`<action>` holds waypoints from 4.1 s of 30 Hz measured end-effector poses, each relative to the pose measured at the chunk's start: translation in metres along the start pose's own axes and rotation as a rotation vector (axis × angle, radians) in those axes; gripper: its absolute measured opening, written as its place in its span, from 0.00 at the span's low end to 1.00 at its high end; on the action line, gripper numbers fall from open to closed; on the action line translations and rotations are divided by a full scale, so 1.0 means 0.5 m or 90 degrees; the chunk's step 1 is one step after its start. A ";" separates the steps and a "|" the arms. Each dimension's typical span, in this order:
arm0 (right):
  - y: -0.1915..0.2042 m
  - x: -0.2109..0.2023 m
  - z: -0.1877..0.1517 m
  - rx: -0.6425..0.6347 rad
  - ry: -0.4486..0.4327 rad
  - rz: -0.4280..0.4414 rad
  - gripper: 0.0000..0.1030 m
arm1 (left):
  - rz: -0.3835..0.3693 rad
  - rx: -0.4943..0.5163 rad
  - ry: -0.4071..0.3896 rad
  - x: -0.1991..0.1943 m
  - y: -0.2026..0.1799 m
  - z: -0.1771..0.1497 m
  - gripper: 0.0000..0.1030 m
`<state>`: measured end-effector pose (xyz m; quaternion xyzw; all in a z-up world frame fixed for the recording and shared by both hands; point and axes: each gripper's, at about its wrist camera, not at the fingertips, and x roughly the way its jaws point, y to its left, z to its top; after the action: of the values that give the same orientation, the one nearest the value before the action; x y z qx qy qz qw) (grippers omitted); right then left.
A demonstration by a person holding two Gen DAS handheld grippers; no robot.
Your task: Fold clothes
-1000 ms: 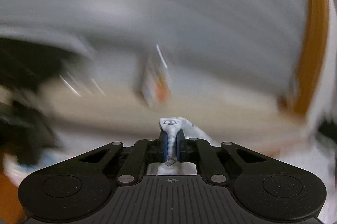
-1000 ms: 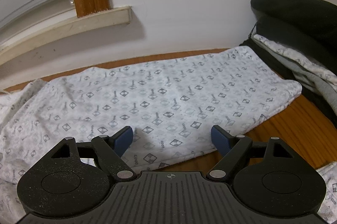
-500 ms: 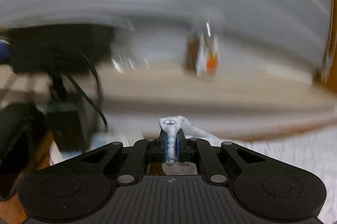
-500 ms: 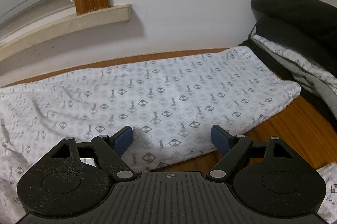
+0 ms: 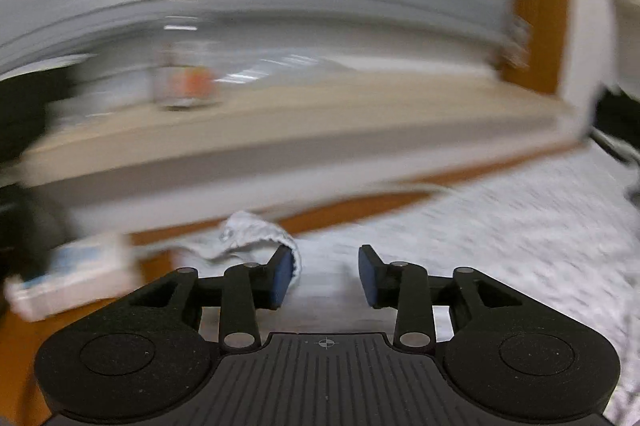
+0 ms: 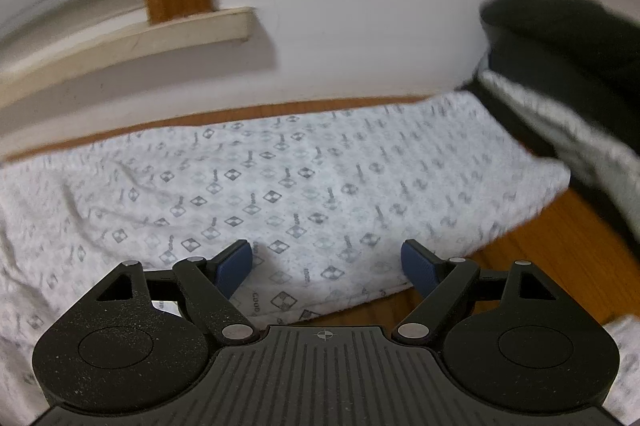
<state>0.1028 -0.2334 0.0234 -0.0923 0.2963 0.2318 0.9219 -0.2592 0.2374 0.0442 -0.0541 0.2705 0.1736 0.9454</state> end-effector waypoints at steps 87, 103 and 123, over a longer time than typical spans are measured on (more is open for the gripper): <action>0.943 -0.282 -0.079 -0.478 -0.009 0.570 0.48 | -0.004 -0.149 -0.020 -0.324 0.132 -0.258 0.58; 0.931 -0.289 -0.053 -0.416 0.006 0.628 0.06 | -0.033 -0.204 -0.051 -0.394 0.108 -0.308 0.60; 0.852 -0.248 -0.003 -0.233 0.022 0.708 0.06 | -0.235 -0.165 -0.037 -0.357 -0.011 -0.264 0.60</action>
<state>-0.1922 0.0929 0.0812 -0.0843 0.2706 0.7267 0.6257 -0.4638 0.1533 0.0270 -0.2184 0.2042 0.0324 0.9537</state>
